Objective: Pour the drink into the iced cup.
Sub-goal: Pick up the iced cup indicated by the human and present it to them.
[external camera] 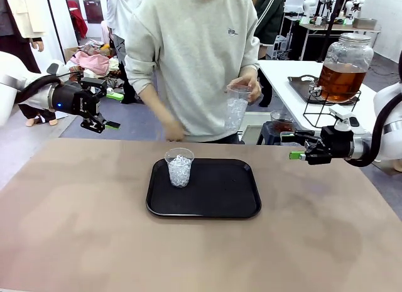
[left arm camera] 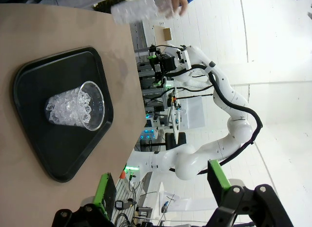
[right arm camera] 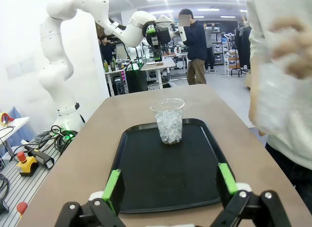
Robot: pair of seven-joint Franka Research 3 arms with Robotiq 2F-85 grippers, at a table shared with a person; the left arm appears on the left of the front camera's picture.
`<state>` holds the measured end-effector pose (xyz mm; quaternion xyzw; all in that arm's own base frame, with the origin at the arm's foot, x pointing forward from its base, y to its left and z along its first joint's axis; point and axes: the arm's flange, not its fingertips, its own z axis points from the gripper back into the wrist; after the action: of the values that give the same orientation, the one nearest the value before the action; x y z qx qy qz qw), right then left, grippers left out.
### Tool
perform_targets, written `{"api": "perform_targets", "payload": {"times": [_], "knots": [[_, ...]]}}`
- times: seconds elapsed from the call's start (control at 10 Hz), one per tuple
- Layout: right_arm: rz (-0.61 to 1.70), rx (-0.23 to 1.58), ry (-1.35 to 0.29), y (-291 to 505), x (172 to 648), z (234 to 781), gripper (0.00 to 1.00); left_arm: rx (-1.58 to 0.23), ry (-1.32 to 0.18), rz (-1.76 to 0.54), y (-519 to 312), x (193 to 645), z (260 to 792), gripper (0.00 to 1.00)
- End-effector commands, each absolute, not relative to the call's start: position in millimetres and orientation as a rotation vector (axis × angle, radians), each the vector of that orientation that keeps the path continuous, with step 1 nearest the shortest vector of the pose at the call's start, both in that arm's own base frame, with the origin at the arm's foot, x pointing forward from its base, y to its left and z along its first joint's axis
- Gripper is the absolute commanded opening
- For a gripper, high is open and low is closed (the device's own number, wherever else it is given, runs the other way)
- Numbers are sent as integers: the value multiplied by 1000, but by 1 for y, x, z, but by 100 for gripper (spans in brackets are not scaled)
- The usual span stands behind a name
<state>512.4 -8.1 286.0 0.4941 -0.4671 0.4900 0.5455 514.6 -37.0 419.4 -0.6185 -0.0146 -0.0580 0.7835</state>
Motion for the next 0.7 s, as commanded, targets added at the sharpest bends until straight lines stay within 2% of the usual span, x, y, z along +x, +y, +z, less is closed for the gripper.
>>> {"api": "perform_targets", "payload": {"times": [0.0, 0.6], "knots": [[1166, 1161, -1107, -8, 514, 289, 100, -1344, -38, -122, -38, 512, 422, 100], [1166, 1161, -1107, -8, 514, 289, 100, -1344, -38, -122, -38, 512, 422, 100]]}}
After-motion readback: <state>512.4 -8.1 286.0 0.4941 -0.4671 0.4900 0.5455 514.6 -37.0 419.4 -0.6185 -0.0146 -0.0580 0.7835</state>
